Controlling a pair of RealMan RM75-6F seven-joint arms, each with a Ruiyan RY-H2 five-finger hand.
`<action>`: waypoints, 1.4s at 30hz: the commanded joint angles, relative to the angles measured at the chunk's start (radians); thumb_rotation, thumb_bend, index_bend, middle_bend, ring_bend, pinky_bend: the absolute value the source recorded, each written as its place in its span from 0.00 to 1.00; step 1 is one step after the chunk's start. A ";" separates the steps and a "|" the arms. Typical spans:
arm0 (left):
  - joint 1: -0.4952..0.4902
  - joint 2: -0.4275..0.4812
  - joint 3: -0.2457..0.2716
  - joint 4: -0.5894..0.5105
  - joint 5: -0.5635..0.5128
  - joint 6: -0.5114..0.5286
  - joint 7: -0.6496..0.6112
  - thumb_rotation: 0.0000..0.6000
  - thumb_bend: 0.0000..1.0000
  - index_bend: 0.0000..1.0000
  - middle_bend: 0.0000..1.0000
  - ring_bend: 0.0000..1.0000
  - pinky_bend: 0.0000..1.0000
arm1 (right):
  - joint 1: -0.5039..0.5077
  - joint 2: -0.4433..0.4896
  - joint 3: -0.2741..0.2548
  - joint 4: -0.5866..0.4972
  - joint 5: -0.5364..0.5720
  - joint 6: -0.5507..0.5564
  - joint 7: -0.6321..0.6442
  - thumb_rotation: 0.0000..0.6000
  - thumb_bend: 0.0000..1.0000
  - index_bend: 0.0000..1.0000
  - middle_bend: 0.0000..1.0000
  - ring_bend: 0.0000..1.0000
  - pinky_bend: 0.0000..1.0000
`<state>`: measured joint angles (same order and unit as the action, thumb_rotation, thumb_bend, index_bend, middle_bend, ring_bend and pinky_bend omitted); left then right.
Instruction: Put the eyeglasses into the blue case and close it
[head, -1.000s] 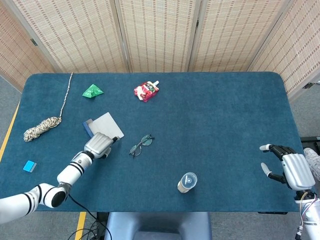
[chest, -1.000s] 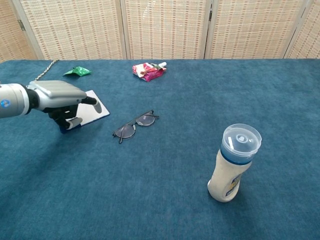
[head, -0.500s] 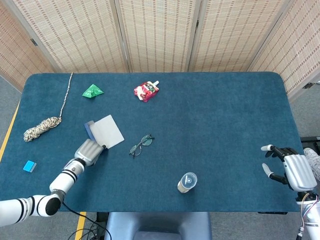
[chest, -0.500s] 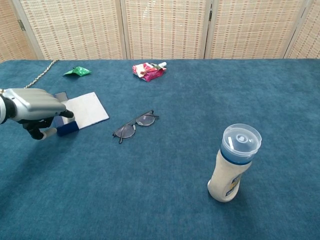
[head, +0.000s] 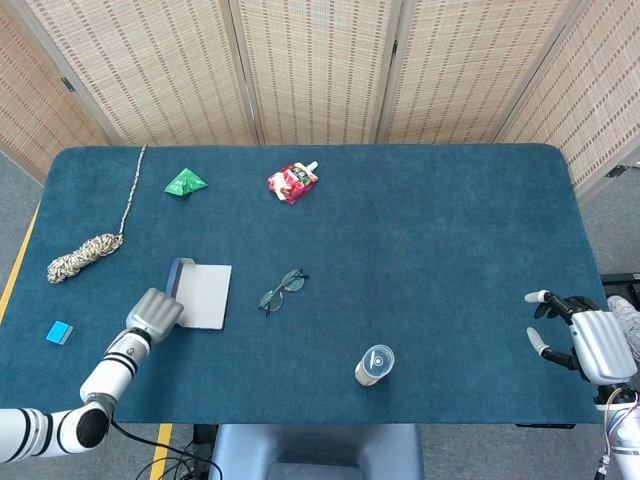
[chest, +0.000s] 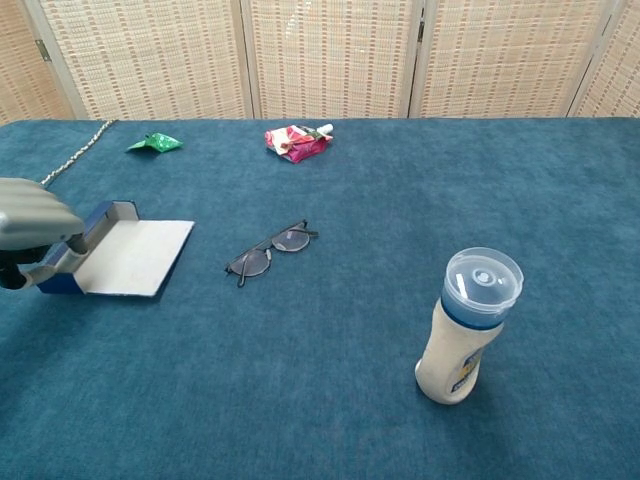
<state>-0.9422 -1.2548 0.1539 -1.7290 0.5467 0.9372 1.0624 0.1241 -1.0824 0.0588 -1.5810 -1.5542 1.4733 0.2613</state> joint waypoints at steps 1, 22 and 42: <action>-0.033 -0.026 0.014 0.045 -0.119 0.043 0.062 1.00 0.61 0.44 0.98 0.91 0.93 | -0.001 0.000 0.000 0.002 0.000 0.002 0.002 1.00 0.35 0.33 0.51 0.51 0.35; 0.005 -0.140 -0.147 0.354 -0.093 0.050 -0.165 1.00 0.61 0.09 0.95 0.89 0.91 | -0.014 0.004 0.001 0.016 0.008 0.012 0.020 1.00 0.35 0.33 0.53 0.52 0.35; -0.095 -0.252 -0.177 0.431 -0.245 -0.103 -0.040 1.00 0.61 0.22 0.96 0.91 0.92 | -0.025 -0.003 -0.001 0.034 0.016 0.012 0.033 1.00 0.35 0.33 0.54 0.53 0.35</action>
<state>-1.0370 -1.5231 -0.0246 -1.2428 0.2549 0.8338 1.0419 0.0987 -1.0853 0.0573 -1.5469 -1.5379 1.4859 0.2943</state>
